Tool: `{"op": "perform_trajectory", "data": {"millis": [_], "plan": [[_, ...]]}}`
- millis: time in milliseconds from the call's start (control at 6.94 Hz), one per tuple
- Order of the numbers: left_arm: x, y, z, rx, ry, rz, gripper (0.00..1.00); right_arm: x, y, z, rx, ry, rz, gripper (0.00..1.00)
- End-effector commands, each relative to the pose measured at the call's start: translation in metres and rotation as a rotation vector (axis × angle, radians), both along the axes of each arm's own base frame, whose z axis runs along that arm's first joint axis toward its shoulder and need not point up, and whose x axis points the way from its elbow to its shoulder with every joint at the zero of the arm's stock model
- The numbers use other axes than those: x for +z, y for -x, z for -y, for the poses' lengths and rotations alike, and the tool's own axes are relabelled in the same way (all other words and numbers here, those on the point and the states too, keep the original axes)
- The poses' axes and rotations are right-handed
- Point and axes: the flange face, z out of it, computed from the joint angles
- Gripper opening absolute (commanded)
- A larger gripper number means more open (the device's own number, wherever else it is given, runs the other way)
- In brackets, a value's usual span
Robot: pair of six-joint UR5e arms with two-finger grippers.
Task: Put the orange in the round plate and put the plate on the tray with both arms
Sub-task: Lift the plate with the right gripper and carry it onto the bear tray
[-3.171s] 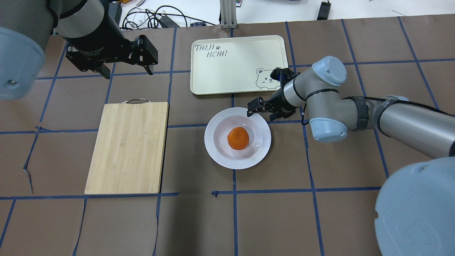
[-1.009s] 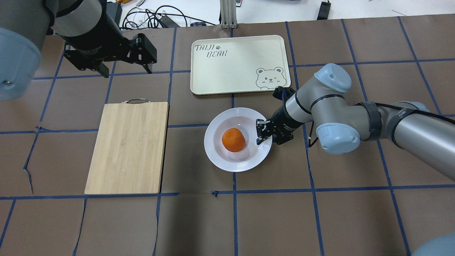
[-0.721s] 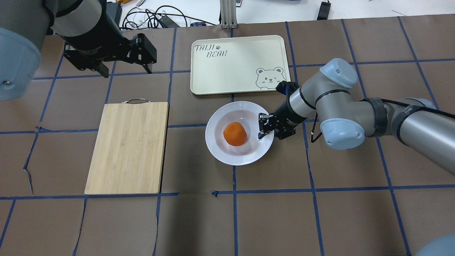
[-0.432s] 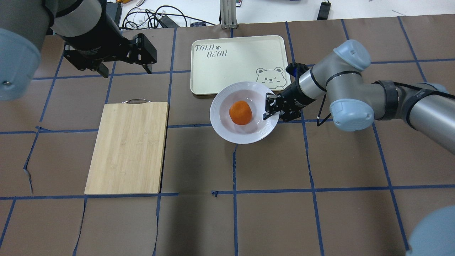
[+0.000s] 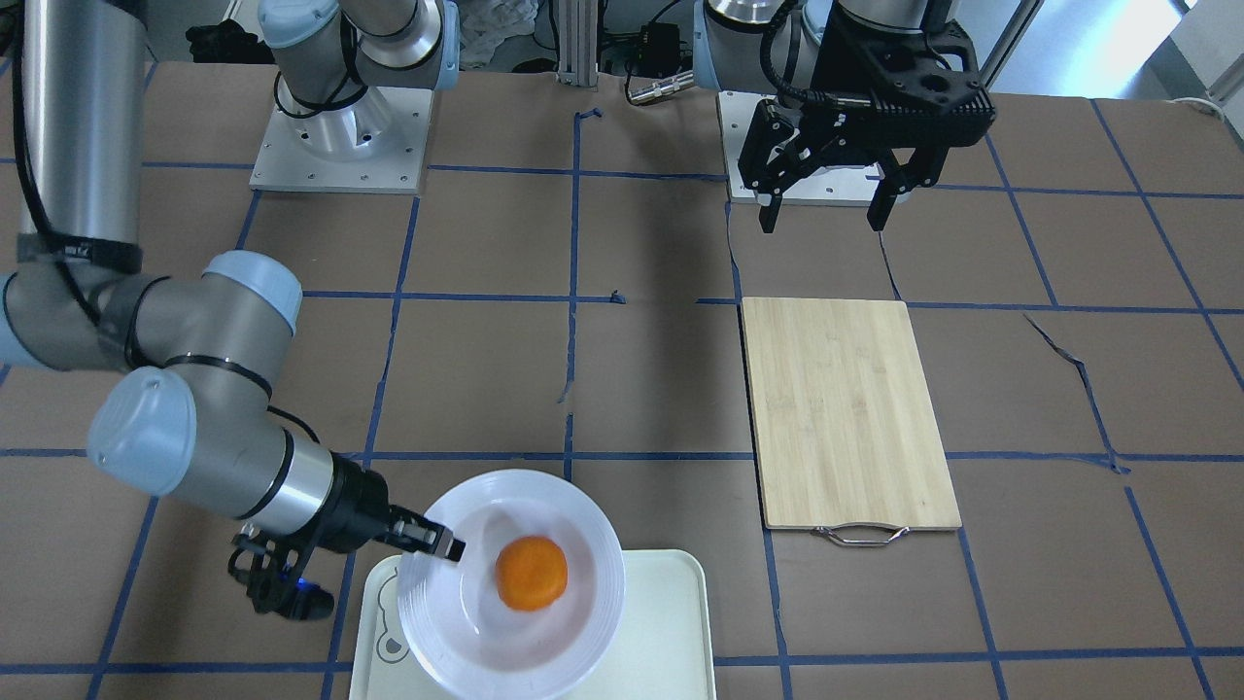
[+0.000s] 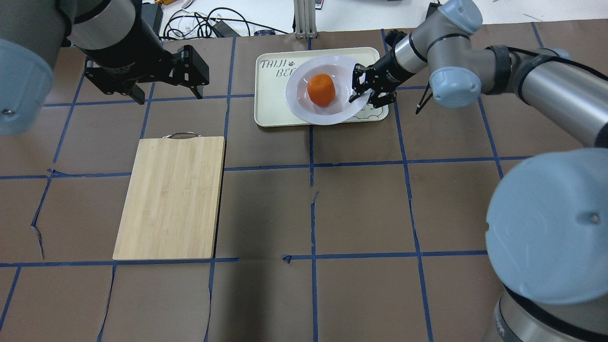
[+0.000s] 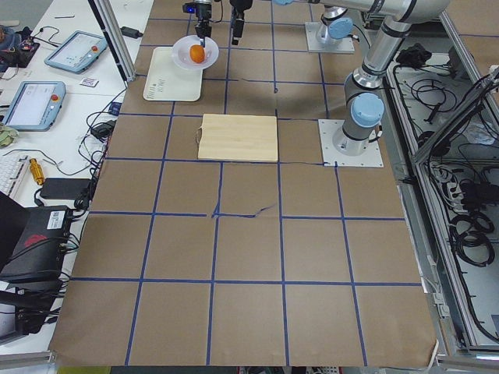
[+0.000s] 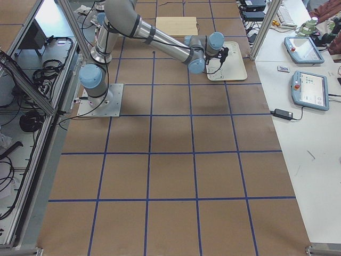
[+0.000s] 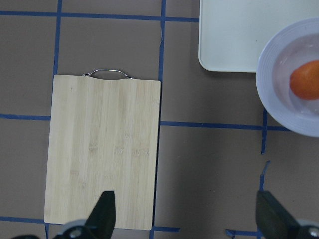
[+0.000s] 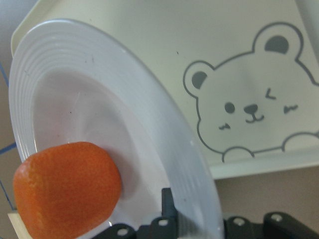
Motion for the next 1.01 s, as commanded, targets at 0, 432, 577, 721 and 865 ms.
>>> {"op": "perform_trajectory", "data": {"millis": [0, 432, 577, 721, 865], "plan": [[-0.001, -0.001, -0.001, 0.002, -0.002, 0.0, 1.0, -0.032, -0.009, 0.049, -0.074, -0.066, 0.008, 0.01], [0.0, -0.001, -0.001, 0.002, 0.001, 0.0, 1.0, -0.049, -0.008, 0.051, -0.118, -0.11, 0.014, 0.35], [0.0, -0.001, -0.001, 0.002, 0.001, 0.0, 1.0, -0.049, -0.007, 0.053, -0.13, -0.09, 0.001, 0.7], [0.0, -0.001, -0.001, 0.002, 0.001, 0.0, 1.0, -0.049, -0.003, 0.054, -0.13, -0.08, -0.043, 0.86], [0.0, -0.001, -0.001, 0.002, 0.001, 0.0, 1.0, -0.041, 0.006, 0.058, -0.123, -0.043, -0.129, 0.95]]}}
